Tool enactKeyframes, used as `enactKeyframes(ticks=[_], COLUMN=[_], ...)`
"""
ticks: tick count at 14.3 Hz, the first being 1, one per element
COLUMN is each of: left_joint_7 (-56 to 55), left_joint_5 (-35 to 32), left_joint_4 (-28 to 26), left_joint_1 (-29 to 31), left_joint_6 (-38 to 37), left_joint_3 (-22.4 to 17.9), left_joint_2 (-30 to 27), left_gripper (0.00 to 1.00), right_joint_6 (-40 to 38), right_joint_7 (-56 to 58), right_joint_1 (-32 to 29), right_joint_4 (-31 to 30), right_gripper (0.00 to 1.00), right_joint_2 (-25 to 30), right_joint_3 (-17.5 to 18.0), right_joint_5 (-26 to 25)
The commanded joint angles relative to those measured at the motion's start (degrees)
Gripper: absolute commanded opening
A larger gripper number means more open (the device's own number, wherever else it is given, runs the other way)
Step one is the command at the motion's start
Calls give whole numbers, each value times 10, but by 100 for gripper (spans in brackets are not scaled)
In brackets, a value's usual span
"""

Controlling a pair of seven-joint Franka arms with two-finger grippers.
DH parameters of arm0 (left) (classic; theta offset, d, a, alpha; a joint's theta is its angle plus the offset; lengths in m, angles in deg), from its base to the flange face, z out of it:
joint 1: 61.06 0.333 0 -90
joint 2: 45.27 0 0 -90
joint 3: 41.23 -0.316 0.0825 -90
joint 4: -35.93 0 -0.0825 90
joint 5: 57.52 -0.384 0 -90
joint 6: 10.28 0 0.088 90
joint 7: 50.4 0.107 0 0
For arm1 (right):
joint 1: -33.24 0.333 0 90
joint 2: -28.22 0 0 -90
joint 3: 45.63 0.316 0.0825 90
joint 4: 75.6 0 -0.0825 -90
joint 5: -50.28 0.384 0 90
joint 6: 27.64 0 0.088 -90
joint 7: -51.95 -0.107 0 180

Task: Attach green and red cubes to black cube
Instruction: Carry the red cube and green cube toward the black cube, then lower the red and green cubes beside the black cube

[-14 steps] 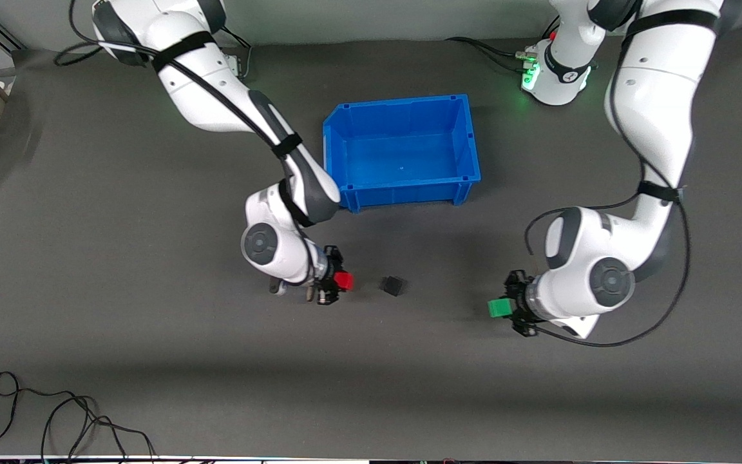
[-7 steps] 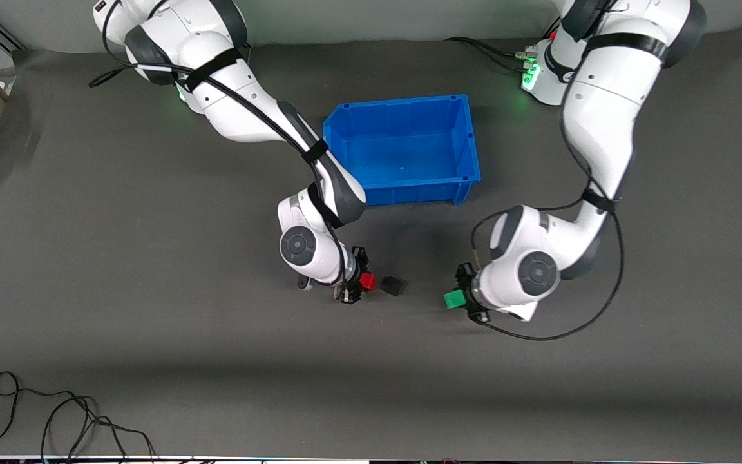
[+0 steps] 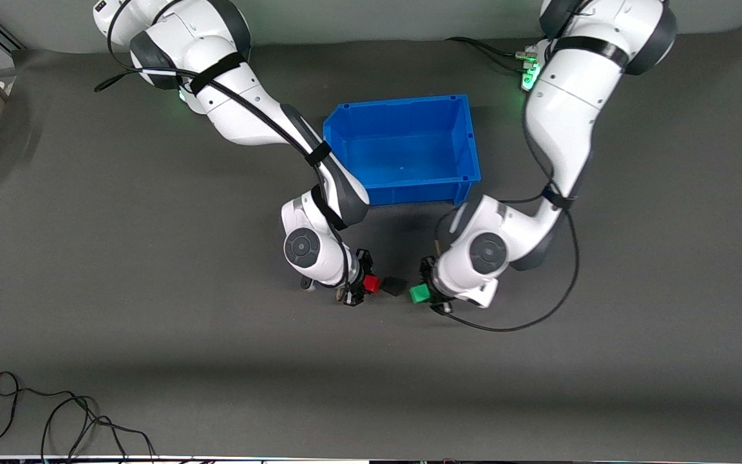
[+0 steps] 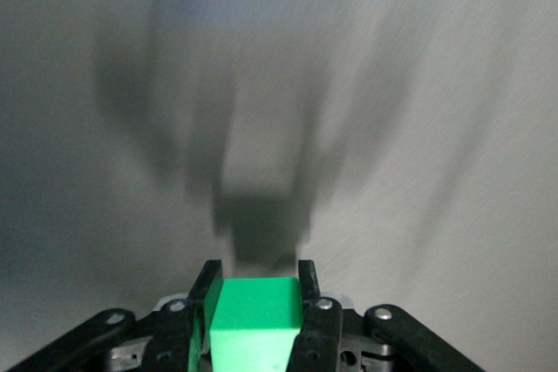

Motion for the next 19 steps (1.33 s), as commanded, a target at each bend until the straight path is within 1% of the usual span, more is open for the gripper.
enactKeyframes(ticks=[1,5,8,12,19], left_joint_7=[-8,9,12,86,142], left_joint_5=[-30,-32,-60,-67,-69], left_joint_4=[26,25,23,23,23], left_joint_1=[-27,-29,-35,-36,-53], left_joint_6=[27,30,22,12,12], left_joint_3=[-11,-11,-11,-7,-7], left_joint_2=[25,26,26,23,21], left_gripper=[0,0,0,0,1], right_joint_6=[-13,-13,-12,-9,-9], right_joint_7=[-45,-47,-50,-53,-53], right_joint_1=[13,22,23,29,34], right_joint_4=[38,44,44,44,44], right_gripper=[0,0,0,0,0], right_joint_2=[-27,-32,-32,-38,-38], right_joint_3=[-6,-7,-6,-6,-6], right_joint_5=[-13,-16,-16,-16,-15])
